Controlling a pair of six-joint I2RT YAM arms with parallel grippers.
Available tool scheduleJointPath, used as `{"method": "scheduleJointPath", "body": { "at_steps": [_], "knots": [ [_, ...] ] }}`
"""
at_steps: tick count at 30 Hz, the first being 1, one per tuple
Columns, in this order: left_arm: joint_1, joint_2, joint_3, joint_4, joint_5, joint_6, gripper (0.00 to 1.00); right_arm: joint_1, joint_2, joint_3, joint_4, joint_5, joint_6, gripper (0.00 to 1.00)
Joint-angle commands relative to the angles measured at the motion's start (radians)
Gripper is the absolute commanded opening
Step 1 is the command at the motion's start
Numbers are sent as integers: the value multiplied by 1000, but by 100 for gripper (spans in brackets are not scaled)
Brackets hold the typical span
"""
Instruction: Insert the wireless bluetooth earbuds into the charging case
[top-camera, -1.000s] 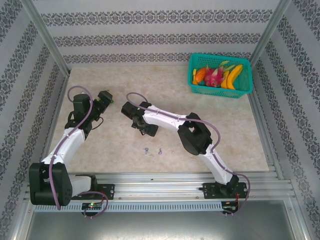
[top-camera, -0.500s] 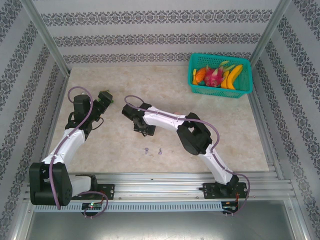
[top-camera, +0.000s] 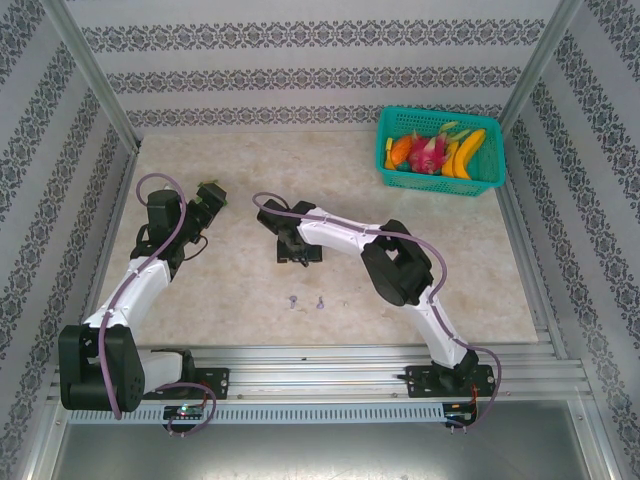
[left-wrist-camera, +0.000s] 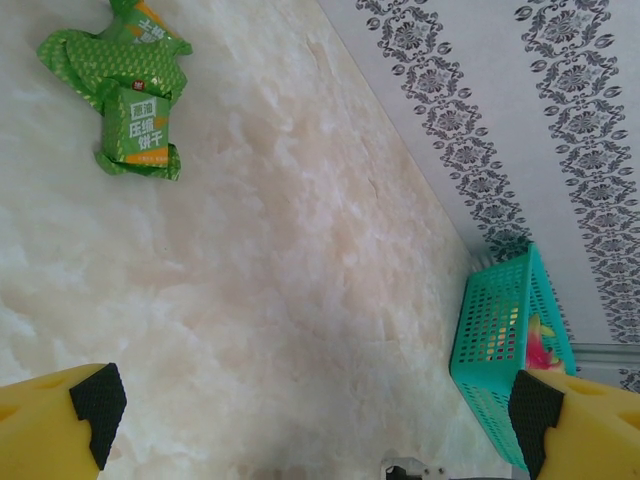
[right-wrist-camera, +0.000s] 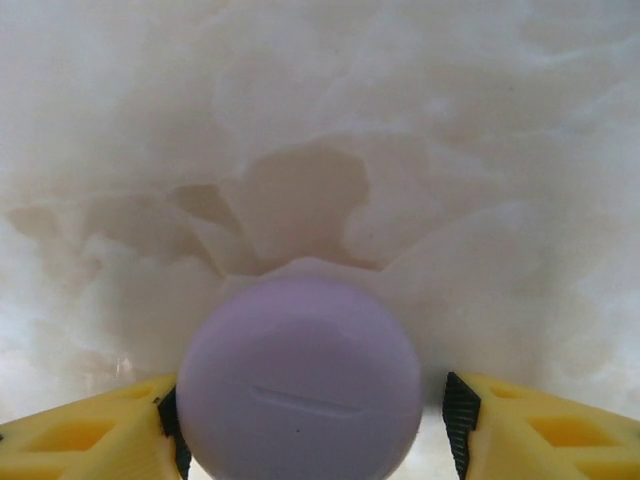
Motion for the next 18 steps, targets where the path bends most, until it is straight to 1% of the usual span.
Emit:
{"method": "scheduleJointPath", "body": {
  "at_steps": [1, 7, 14, 18],
  "knots": [
    [1, -16, -15, 39, 17, -22, 100, -17, -29, -13, -40, 9, -30, 72],
    [-13, -20, -17, 37, 7, -25, 100, -22, -32, 6, -35, 5, 63, 73],
    [-25, -15, -19, 43, -5, -29, 100, -26, -39, -14, -12, 9, 266, 73],
    [-28, -12, -18, 46, -6, -29, 100, -28, -22, 26, -24, 18, 314, 72]
  ]
}}
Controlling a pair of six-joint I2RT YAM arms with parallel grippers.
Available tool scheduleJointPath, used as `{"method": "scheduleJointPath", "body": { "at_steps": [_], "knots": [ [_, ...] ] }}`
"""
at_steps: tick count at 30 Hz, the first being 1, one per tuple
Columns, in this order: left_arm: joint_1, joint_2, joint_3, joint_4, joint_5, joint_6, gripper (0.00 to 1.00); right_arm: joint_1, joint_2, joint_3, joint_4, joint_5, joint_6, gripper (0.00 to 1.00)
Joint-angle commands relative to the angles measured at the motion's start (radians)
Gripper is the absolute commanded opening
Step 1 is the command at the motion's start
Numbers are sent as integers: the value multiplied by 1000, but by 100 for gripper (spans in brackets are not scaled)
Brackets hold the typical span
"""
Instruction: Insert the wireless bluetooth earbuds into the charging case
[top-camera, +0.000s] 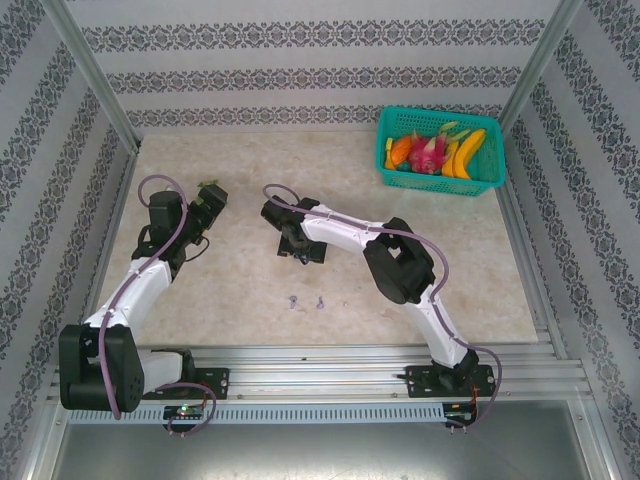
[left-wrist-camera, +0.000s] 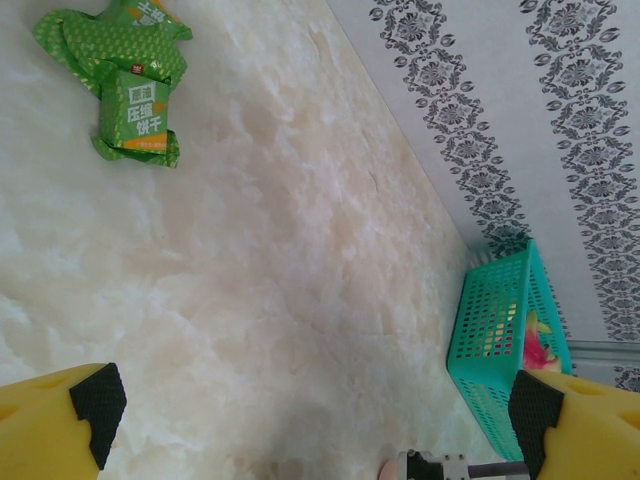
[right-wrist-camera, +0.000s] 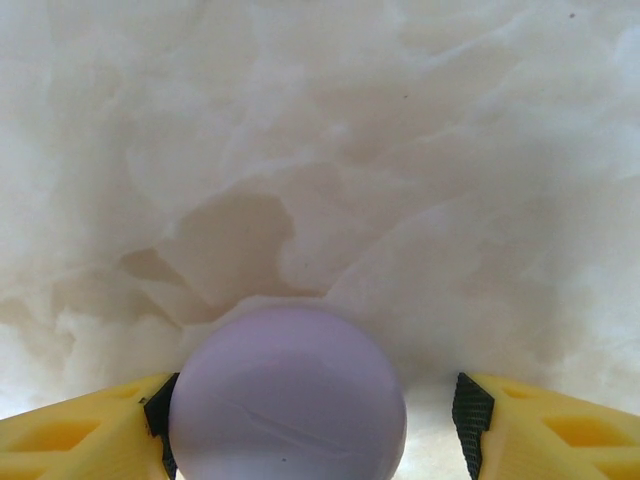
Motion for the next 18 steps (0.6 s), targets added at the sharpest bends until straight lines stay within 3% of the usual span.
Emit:
{"method": "scheduleJointPath", "body": {
  "at_steps": [1, 8, 18],
  "knots": [
    [-13, -12, -11, 39, -5, -11, 100, -7, -12, 40, -31, 26, 90, 72],
    [-14, -5, -15, 48, -5, -14, 100, -9, 22, 86, -46, -1, 149, 71],
    [-15, 7, -27, 69, 0, -17, 100, -4, 47, 76, -50, -21, 72, 65]
  ]
}}
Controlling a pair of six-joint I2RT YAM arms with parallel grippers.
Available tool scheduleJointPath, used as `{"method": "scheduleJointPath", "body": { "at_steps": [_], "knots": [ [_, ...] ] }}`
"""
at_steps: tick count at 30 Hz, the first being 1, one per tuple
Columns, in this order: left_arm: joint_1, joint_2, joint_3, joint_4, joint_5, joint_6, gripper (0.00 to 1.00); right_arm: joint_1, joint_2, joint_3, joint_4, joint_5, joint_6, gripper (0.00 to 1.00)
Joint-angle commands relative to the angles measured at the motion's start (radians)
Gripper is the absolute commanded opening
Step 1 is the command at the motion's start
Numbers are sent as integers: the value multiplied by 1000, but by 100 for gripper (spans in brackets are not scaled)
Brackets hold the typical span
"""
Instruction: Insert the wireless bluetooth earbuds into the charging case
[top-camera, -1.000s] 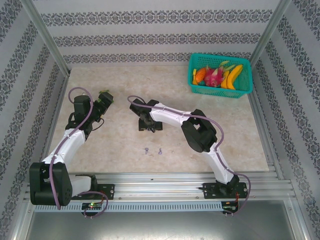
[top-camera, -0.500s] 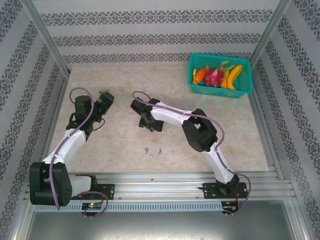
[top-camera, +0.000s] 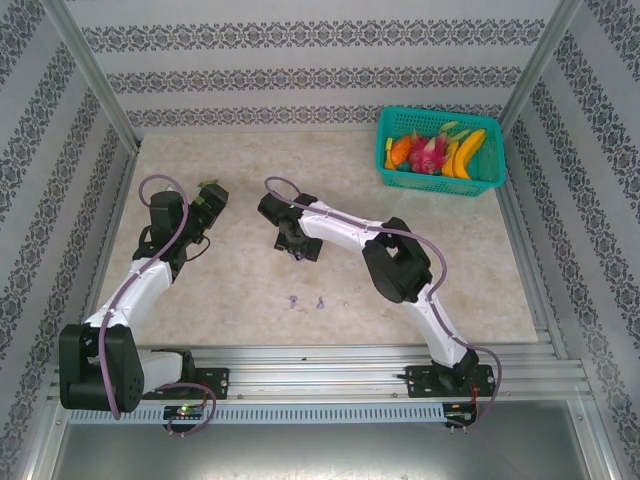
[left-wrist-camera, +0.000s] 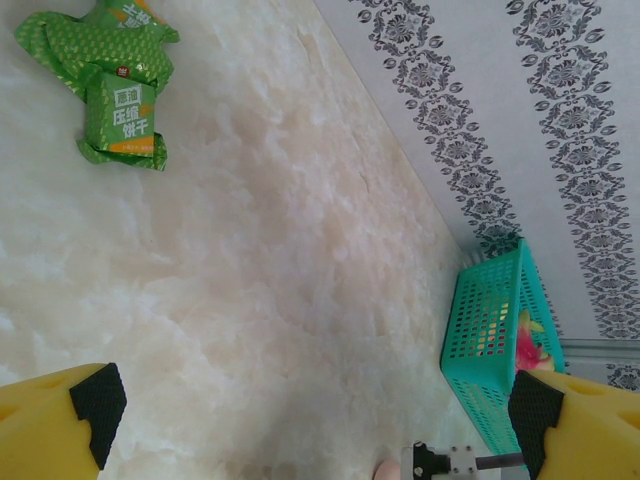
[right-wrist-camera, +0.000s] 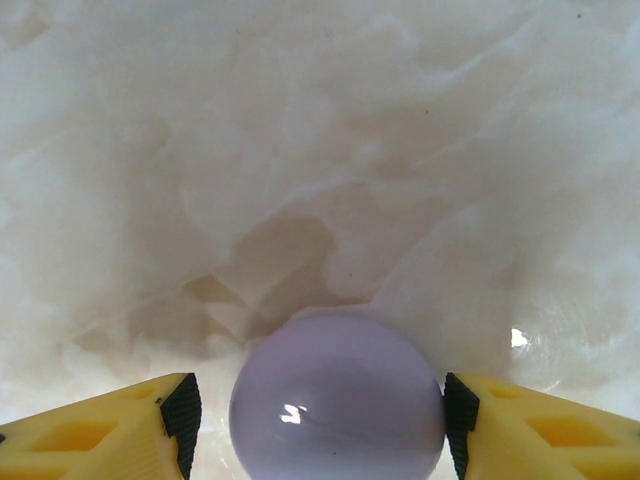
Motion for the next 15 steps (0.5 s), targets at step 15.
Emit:
{"method": "scheduleJointPath", "body": {
  "at_steps": [15],
  "knots": [
    [-10, 15, -17, 50, 8, -12, 100, -10, 12, 11, -43, -1, -564, 53]
  ]
}}
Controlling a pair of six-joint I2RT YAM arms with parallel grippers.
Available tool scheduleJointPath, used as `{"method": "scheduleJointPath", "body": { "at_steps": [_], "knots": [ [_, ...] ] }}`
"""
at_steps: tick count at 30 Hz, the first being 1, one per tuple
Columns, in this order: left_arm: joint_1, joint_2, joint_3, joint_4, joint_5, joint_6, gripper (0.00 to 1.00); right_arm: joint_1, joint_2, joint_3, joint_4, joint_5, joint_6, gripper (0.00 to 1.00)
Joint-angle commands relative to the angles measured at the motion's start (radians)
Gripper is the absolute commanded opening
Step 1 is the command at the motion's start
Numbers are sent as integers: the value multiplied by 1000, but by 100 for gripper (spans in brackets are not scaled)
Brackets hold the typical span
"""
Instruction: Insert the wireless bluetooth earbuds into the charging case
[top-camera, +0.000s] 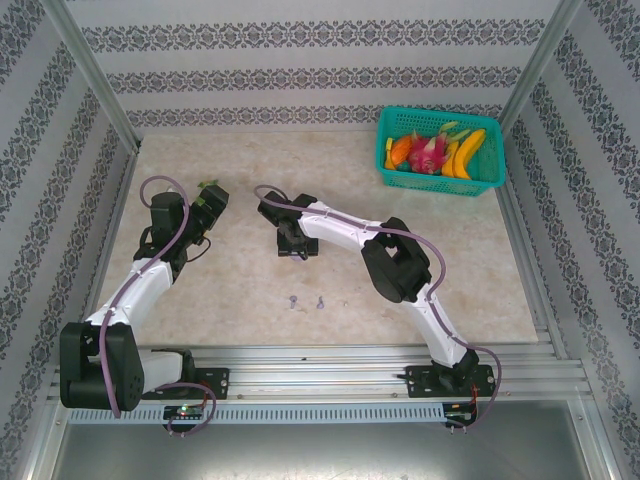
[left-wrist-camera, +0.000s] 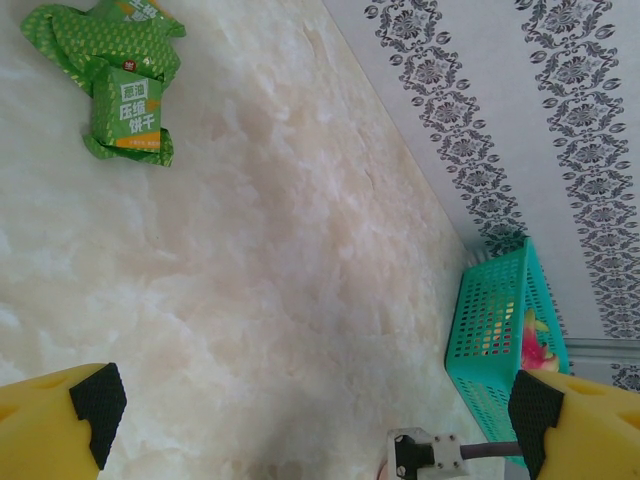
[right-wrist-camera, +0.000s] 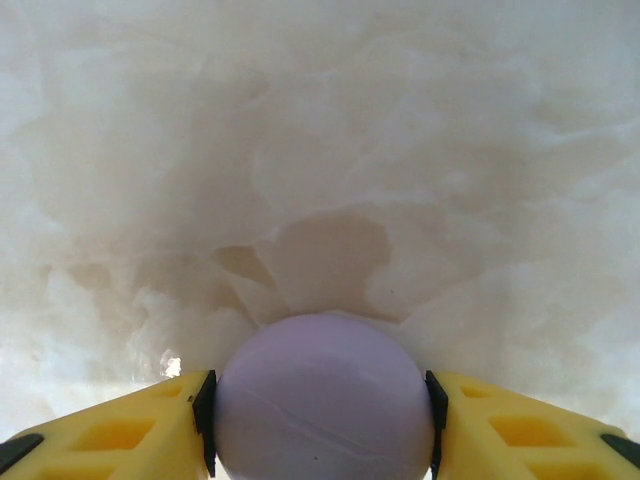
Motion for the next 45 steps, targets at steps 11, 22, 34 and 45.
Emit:
{"method": "scheduleJointPath", "body": {
  "at_steps": [11, 22, 34, 45],
  "knots": [
    [-14, 9, -8, 48, 10, -19, 100, -13, -28, 28, -74, 60, -272, 73],
    [-15, 3, -8, 40, 6, -17, 100, -16, -101, -31, -42, 20, 220, 74],
    [-23, 7, -6, 39, 2, -16, 100, 0, -9, 53, -84, 45, 367, 74],
    [-23, 4, -5, 38, 0, -18, 100, 2, 39, 72, -96, 35, 306, 73]
  ]
}}
